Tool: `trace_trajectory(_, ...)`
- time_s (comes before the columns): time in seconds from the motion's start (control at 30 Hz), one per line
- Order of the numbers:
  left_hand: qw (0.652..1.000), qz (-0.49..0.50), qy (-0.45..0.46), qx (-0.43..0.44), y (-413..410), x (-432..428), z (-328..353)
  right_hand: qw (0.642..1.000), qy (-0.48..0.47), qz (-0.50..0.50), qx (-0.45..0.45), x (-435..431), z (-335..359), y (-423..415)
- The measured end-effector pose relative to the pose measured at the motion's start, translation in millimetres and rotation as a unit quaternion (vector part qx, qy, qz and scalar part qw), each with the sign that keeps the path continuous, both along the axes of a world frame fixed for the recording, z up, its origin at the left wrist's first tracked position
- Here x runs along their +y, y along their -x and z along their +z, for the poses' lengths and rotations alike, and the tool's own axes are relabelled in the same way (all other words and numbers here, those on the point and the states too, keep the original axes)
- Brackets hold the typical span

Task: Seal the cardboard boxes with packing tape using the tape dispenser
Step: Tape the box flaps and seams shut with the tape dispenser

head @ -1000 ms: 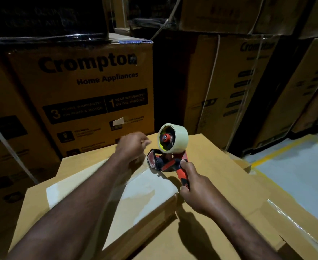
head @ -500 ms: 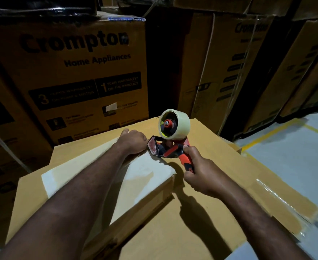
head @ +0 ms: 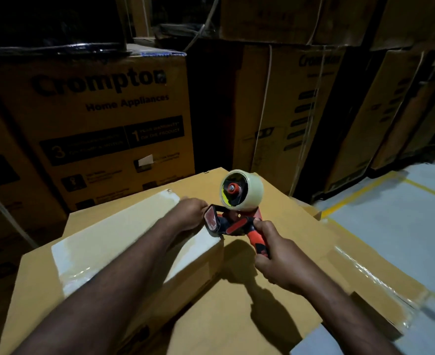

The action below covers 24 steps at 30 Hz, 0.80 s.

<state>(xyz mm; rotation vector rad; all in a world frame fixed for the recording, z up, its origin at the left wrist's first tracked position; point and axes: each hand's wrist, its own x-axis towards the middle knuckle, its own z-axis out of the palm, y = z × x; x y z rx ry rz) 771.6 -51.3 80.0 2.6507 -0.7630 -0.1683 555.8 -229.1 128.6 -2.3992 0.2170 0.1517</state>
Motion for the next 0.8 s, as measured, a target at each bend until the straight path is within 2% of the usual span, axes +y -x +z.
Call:
trace_trajectory(0.07,0.999,0.003,-0.042,-0.006,0.4,4.0,-7.0,1.0,-0.003,0.006,0.001,-1.3,-0.4,-2.5)
trace_trajectory(0.2,0.997,0.004,-0.07,0.02,3.1,1.2,-3.0,1.0,-0.015,0.013,0.008,-6.8,-3.7,-2.9)
trace_trajectory(0.3,0.996,-0.012,-0.093,0.005,8.6,-6.8,-3.4,0.999,-0.035,0.006,-0.005,-11.4,-15.5,7.7)
trace_trajectory(0.43,0.982,-0.029,-0.183,-0.02,12.4,-8.5,-4.9,0.998,-0.056,0.001,-0.012,-22.6,-32.7,33.2)
trace_trajectory(0.6,0.975,0.026,-0.22,-0.008,19.5,-13.1,0.8,0.995,-0.097,-0.014,-0.003,-21.3,-60.5,64.2)
trace_trajectory(0.67,0.98,0.063,-0.185,-0.048,29.0,-16.2,0.3,0.995,-0.094,-0.021,-0.02,-24.0,-66.0,65.6)
trace_trajectory(0.73,0.991,0.073,-0.08,-0.083,47.2,-17.9,2.3,0.995,-0.092,-0.018,-0.034,-26.2,-67.7,65.6)
trace_trajectory(0.8,0.994,0.081,0.077,0.017,72.7,-18.5,9.5,0.995,-0.09,-0.011,-0.045,-27.0,-70.3,65.6)
